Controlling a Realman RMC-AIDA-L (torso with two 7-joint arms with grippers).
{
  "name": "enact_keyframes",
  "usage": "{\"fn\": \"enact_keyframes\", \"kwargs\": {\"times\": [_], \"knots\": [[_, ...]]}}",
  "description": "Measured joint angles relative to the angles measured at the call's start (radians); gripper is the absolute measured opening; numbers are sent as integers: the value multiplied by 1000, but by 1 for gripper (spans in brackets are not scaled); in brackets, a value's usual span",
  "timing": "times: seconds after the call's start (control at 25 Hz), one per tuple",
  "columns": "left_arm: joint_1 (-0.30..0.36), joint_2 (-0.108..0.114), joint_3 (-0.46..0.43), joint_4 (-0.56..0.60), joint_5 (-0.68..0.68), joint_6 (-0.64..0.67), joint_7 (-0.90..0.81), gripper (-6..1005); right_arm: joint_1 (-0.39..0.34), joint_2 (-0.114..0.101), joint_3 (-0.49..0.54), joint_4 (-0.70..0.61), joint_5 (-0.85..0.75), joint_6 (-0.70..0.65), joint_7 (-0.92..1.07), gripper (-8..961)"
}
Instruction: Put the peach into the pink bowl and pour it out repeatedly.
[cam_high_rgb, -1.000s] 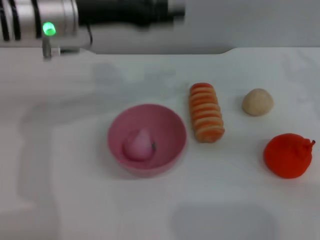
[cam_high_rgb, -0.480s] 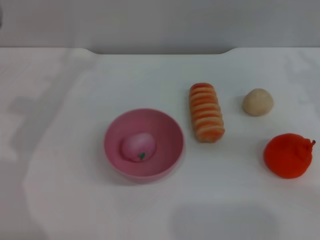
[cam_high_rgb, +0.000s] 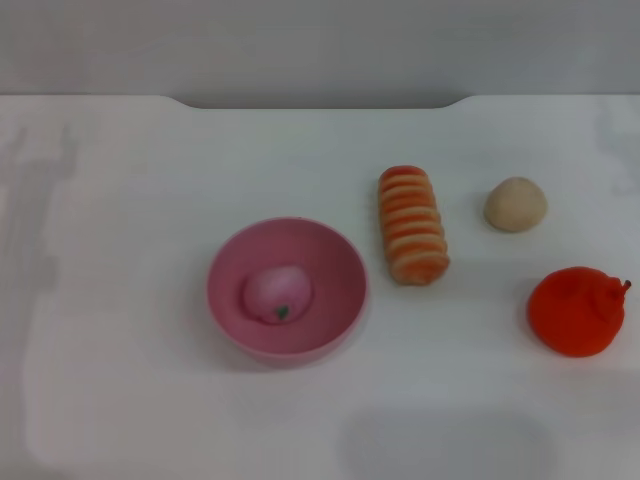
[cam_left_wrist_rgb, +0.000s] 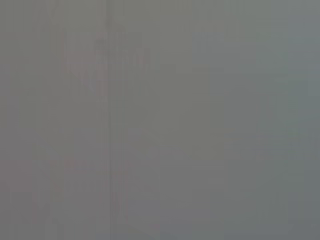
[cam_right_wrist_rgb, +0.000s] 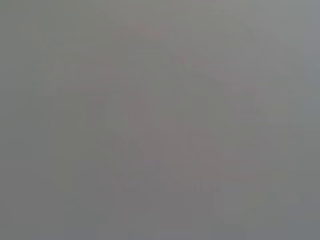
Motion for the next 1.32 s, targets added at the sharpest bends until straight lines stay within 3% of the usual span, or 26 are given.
{"fn": "enact_keyframes", "kwargs": {"times": [0.04, 0.24, 0.72, 1.32], "knots": [[41, 0, 5, -23, -13, 6, 20, 579, 8, -1, 0, 17, 14, 0, -17, 405], [61, -4, 9, -56, -17, 48, 12, 579, 19, 0, 10, 40, 26, 3, -102, 404], [30, -5, 37, -114, -8, 42, -42, 579, 25, -2, 88, 62, 74, 8, -119, 404], [13, -3, 117, -103, -10, 43, -46, 579, 100, -7, 126, 84, 82, 58, -164, 404]]}}
